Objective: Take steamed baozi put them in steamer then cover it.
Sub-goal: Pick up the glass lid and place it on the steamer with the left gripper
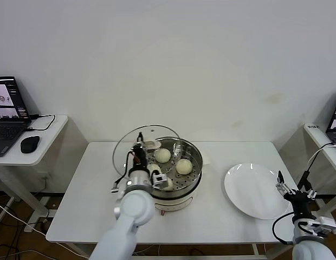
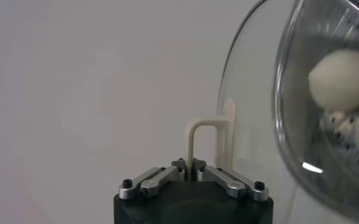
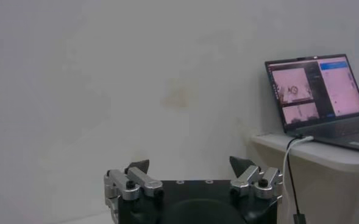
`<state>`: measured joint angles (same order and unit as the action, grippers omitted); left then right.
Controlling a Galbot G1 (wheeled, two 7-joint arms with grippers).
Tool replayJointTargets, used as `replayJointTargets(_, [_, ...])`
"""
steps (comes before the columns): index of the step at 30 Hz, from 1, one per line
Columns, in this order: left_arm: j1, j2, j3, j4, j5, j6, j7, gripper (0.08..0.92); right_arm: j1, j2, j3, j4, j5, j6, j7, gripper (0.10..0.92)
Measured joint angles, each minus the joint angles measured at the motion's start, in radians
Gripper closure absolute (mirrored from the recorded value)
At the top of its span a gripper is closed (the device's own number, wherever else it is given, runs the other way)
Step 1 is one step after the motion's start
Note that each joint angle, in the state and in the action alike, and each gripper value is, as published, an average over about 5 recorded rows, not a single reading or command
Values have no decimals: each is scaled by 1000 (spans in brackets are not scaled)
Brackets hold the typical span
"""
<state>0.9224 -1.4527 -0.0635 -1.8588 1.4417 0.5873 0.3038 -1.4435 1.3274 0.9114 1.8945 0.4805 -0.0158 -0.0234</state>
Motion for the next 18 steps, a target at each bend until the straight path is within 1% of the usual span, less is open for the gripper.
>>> replayJointTargets(8, [-23, -75, 56, 75, 61, 0, 2, 867, 15, 2, 5, -14, 3, 1, 0, 202])
replayJointTargets(18, [-23, -118, 73, 129, 148, -9, 21, 867, 32, 4, 0, -28, 2, 2, 0, 202])
